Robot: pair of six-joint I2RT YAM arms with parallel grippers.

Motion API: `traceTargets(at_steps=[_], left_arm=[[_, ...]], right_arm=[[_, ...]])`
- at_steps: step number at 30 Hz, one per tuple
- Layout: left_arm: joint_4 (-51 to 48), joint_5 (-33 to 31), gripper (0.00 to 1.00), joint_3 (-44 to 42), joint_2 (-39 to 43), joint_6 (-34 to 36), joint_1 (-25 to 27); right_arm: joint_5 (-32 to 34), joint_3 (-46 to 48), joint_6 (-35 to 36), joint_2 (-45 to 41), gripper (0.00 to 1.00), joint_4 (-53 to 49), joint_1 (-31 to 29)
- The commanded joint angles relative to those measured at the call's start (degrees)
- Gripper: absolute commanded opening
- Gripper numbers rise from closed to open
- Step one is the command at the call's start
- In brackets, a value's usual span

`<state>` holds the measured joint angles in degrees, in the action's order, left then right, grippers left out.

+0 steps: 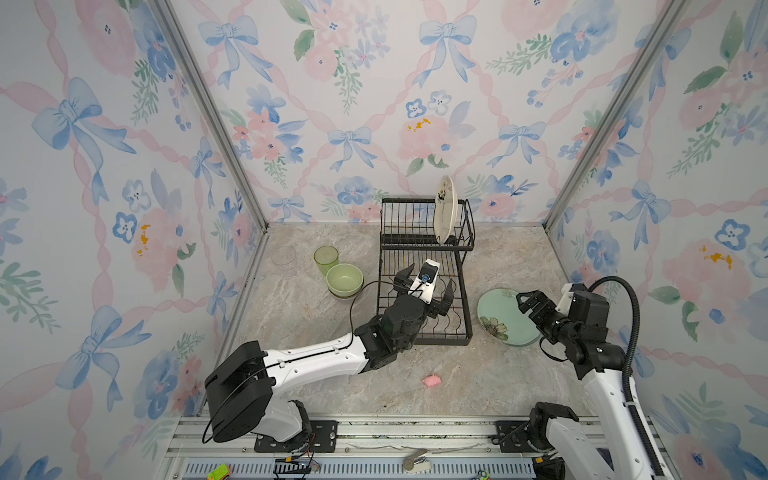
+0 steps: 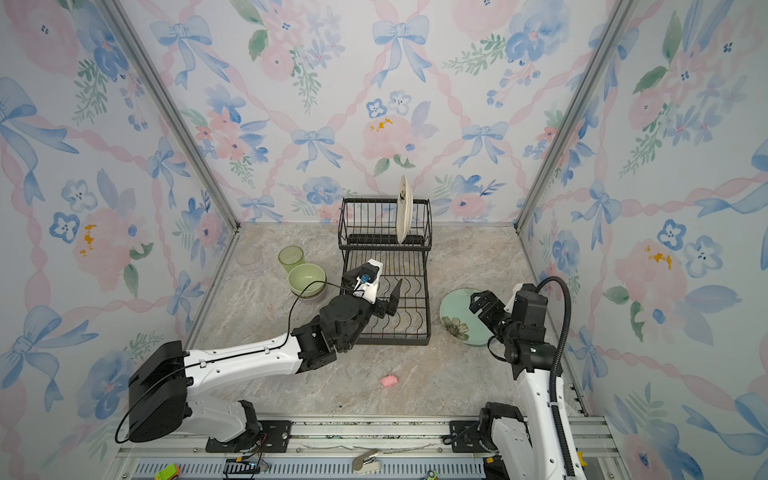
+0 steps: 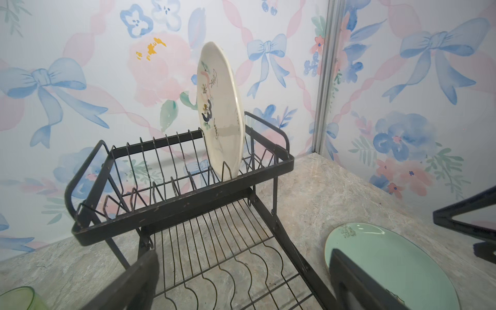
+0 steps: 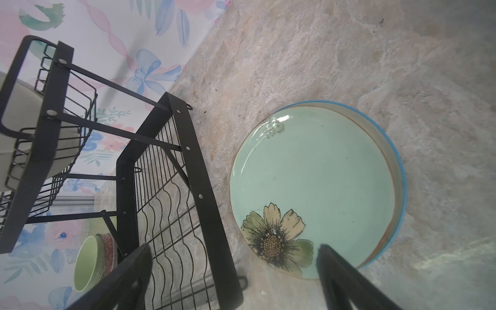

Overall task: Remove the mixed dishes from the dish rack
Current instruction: 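Raise the right gripper off the plates while the left gripper reaches toward the rack, then close the left gripper on the rim of the cream painted plate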

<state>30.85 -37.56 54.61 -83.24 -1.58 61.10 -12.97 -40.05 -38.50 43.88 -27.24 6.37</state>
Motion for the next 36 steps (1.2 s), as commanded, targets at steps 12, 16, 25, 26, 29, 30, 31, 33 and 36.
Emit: traceTargets(at_steps=[12,16,25,26,29,30,31,33,36], left_arm=[[-3.4,1.8,0.98,13.0,-7.3,0.7,-2.0],[-4.0,3.7,0.98,16.2,-8.6,0.1,-3.9],[-9.1,7.4,0.98,26.4,-13.8,-2.4,-6.7],[-10.1,7.9,0.98,27.4,-14.2,-3.2,-7.0],[-14.4,11.2,0.98,31.2,-15.6,-6.7,-8.5],[-16.2,12.4,0.98,32.7,-16.2,-8.0,-9.1],[-17.5,13.3,0.98,34.0,-16.9,-9.1,-9.6],[-19.5,14.5,0.98,36.5,-18.4,-10.2,-10.4],[-23.4,16.8,0.98,40.8,-21.2,-11.5,-11.7]], right_arm=[[3.7,-1.9,4.5,-2.3,0.97,-3.1,-2.9],[3.9,-1.9,4.7,-2.7,0.97,-3.3,-2.9],[3.8,-2.0,4.8,-3.2,0.97,-3.5,-3.0],[3.8,-1.8,4.8,-3.3,0.97,-3.4,-3.2],[3.8,-1.8,4.6,-3.1,0.97,-3.4,-3.1],[3.6,-2.0,4.6,-3.1,0.97,-3.6,-3.2],[3.5,-2.2,4.5,-3.2,0.97,-3.8,-3.3],[3.4,-2.5,4.6,-3.5,0.97,-4.3,-3.6],[3.6,-2.2,4.4,-4.4,0.97,-4.6,-3.9]])
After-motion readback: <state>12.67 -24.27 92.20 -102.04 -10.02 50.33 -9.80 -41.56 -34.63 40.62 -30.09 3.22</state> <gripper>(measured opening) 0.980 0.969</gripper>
